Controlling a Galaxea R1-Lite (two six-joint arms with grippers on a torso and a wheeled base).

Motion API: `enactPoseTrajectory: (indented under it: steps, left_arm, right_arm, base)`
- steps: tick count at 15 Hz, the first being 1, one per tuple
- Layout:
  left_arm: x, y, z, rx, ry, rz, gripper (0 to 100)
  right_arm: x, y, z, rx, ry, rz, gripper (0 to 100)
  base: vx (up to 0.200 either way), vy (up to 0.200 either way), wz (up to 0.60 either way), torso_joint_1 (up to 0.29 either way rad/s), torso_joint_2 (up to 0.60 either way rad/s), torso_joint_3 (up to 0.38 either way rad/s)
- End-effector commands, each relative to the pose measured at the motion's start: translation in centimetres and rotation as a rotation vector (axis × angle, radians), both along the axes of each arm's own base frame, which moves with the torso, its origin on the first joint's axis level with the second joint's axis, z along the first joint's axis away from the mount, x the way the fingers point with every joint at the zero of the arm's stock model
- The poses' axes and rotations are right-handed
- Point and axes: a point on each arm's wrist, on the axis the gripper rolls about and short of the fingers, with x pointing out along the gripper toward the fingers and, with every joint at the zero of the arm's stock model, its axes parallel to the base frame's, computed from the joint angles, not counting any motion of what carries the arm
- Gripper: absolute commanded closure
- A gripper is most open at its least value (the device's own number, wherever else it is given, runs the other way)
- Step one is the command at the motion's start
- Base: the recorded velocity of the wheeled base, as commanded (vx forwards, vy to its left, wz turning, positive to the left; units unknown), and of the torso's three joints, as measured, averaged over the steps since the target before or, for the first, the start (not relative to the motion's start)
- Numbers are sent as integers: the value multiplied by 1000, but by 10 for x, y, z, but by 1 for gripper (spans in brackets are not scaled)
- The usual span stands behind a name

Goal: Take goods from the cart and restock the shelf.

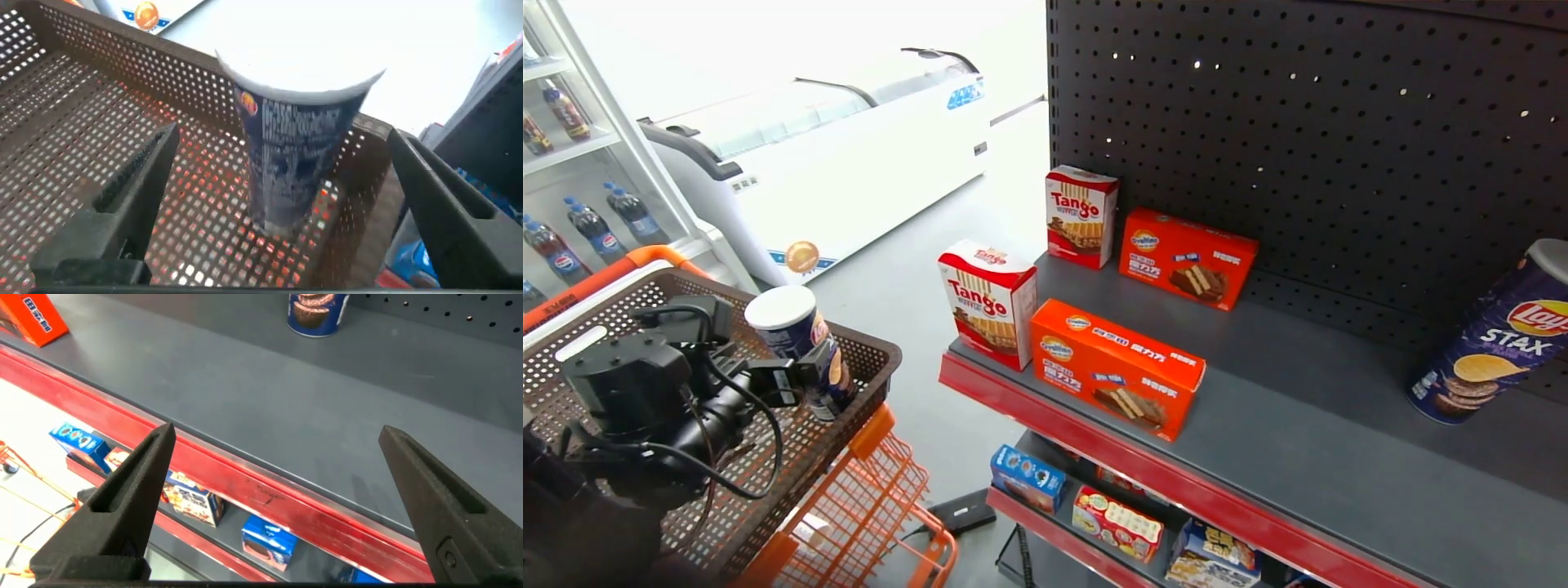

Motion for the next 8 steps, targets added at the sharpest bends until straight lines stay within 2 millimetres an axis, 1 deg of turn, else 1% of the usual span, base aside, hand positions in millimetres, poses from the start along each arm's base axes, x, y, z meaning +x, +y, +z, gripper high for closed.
enactPoseTrajectory:
  steps: [1,3,6,8]
  left_arm:
    - [30,2,-18,-1,14,1,0]
    - [43,3,-21,0,-1,2,0]
    - [56,4,-30,1,4,2,0]
    - [62,4,-31,2,-13,1,0]
  right_arm:
    - [0,0,0,0,1,1,0]
    - [0,0,0,0,1,-1,0]
    - [0,0,0,0,1,-1,0]
    - [0,0,0,0,1,-1,0]
  base:
    - [0,0,0,0,0,0]
    - [0,0,0,0,0,0]
    - [0,0,0,0,0,0]
    - [0,0,0,0,0,0]
